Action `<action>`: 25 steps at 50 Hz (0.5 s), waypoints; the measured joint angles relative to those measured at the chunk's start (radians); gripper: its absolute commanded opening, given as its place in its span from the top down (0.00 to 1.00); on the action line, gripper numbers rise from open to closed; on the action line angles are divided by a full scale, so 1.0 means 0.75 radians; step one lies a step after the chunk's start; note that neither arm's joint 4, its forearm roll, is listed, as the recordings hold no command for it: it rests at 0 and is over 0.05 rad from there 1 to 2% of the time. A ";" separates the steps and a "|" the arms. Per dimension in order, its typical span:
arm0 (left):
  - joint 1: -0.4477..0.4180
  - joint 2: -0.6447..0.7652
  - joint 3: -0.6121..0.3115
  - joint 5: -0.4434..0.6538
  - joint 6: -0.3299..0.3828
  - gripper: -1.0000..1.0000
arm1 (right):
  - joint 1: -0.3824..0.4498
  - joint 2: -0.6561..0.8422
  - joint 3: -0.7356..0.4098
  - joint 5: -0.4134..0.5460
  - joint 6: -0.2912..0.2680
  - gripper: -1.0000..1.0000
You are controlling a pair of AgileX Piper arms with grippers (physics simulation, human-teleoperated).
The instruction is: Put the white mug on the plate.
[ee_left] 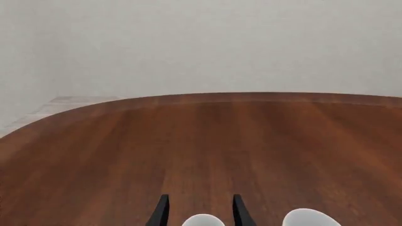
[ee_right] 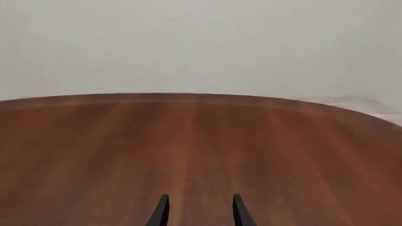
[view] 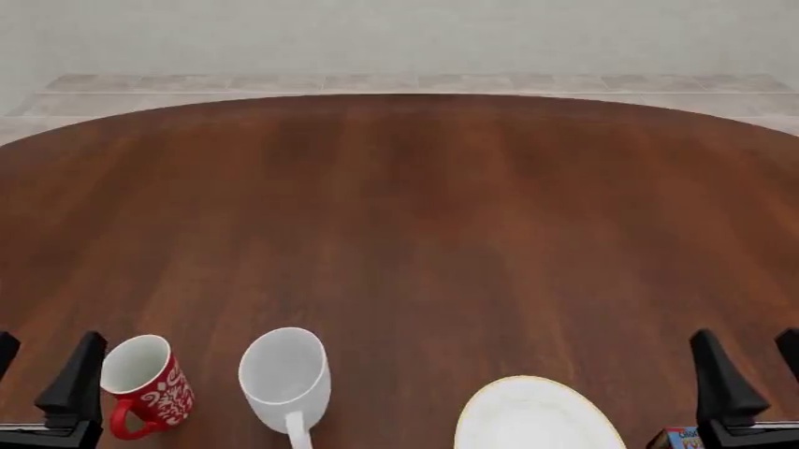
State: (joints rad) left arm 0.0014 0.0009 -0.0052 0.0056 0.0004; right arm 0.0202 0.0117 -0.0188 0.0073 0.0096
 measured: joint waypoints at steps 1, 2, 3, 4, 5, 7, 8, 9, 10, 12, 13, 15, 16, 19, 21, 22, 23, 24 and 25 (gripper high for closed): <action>0.000 0.000 0.000 -0.001 0.001 0.00 | 0.006 0.009 -0.009 0.005 0.007 0.00; 0.000 -0.001 0.000 -0.003 0.004 0.00 | 0.014 0.019 -0.019 0.012 0.013 0.00; 0.000 -0.001 0.000 -0.003 0.006 0.00 | 0.023 0.033 -0.034 0.023 0.018 0.00; 0.000 0.000 0.000 -0.001 0.003 0.00 | 0.033 0.048 -0.049 0.036 0.022 0.00; 0.000 -0.001 -0.001 -0.001 0.004 0.00 | 0.043 0.063 -0.065 0.050 0.029 0.00; 0.000 -0.001 -0.002 0.000 0.005 0.00 | 0.067 0.092 -0.101 0.085 0.042 0.00; 0.000 -0.001 -0.003 0.001 0.005 0.00 | 0.079 0.106 -0.120 0.104 0.046 0.00; 0.000 -0.001 -0.003 0.001 0.004 0.00 | 0.091 0.119 -0.139 0.123 0.050 0.00; 0.000 -0.001 -0.003 0.002 0.004 0.00 | 0.105 0.134 -0.161 0.145 0.054 0.00; 0.000 -0.001 -0.003 0.002 0.005 0.00 | 0.136 0.164 -0.207 0.190 0.063 0.00; 0.000 -0.001 -0.003 0.002 0.005 0.00 | 0.152 0.179 -0.230 0.213 0.069 0.00; 0.001 -0.001 -0.005 0.004 0.004 0.00 | 0.187 0.210 -0.278 0.264 0.080 0.00; 0.001 -0.001 -0.005 0.004 0.004 0.00 | 0.205 0.226 -0.304 0.291 0.082 0.00; 0.001 -0.001 -0.003 0.002 0.005 0.00 | 0.255 0.273 -0.379 0.369 0.093 0.00; 0.001 -0.001 -0.002 0.002 0.004 0.00 | 0.291 0.308 -0.425 0.419 0.112 0.00; 0.001 -0.001 -0.002 0.001 0.004 0.00 | 0.311 0.327 -0.449 0.445 0.123 0.00; 0.001 -0.001 -0.001 0.001 0.004 0.00 | 0.330 0.346 -0.473 0.471 0.130 0.00; 0.001 -0.001 -0.001 0.000 0.005 0.00 | 0.348 0.365 -0.497 0.496 0.138 0.00; 0.001 -0.001 -0.001 0.000 0.005 0.00 | 0.365 0.383 -0.520 0.521 0.147 0.00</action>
State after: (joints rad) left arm 0.0020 0.0000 -0.0058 0.0053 0.0040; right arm 0.2943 0.2992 -0.4089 0.3982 0.1198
